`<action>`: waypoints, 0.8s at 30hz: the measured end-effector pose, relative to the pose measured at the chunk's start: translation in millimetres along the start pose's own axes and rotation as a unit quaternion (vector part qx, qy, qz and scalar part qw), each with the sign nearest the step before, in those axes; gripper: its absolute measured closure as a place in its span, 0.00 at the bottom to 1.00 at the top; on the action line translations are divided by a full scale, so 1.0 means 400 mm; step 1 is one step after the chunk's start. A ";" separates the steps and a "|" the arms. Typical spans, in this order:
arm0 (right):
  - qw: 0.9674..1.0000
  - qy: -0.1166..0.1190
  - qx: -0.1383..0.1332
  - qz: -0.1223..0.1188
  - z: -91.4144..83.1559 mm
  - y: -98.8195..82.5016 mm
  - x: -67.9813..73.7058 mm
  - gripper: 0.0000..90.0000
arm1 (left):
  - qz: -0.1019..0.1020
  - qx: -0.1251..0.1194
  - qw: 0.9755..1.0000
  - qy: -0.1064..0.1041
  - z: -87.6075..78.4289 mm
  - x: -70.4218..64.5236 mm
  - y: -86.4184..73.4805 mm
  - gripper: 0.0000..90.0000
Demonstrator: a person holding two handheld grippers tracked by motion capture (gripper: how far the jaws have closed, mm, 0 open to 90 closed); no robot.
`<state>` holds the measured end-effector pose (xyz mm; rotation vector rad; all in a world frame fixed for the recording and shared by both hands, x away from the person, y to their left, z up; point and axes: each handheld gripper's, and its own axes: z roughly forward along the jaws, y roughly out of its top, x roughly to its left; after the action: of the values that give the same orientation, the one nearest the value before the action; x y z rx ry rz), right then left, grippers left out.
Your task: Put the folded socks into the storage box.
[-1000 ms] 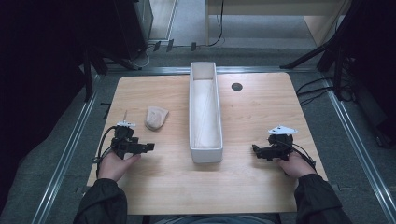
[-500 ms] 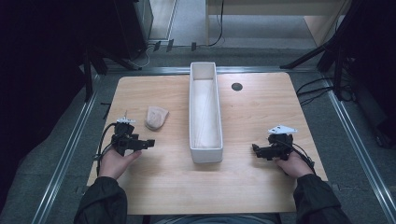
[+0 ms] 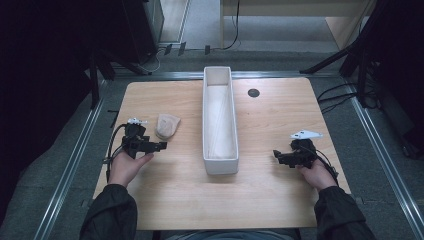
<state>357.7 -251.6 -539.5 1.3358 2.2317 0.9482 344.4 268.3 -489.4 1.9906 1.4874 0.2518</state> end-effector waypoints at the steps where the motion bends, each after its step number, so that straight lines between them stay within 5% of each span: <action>1: 1.000 -0.007 0.010 0.004 -0.003 0.005 -0.002 0.15 | 0.003 0.002 1.000 0.003 0.001 0.001 0.004 0.18; 4: 0.999 -0.017 0.036 0.014 -0.006 0.019 -0.005 0.15 | 0.002 0.004 1.000 0.005 0.008 0.003 0.016 0.18; 24: 0.999 0.040 0.017 -0.004 -0.044 0.034 0.001 0.15 | -0.001 0.027 0.999 0.019 0.085 0.024 0.113 0.18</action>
<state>355.2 -253.1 -517.4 1.3230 2.3212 0.9826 400.6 257.2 -491.7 2.0378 1.5345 0.2516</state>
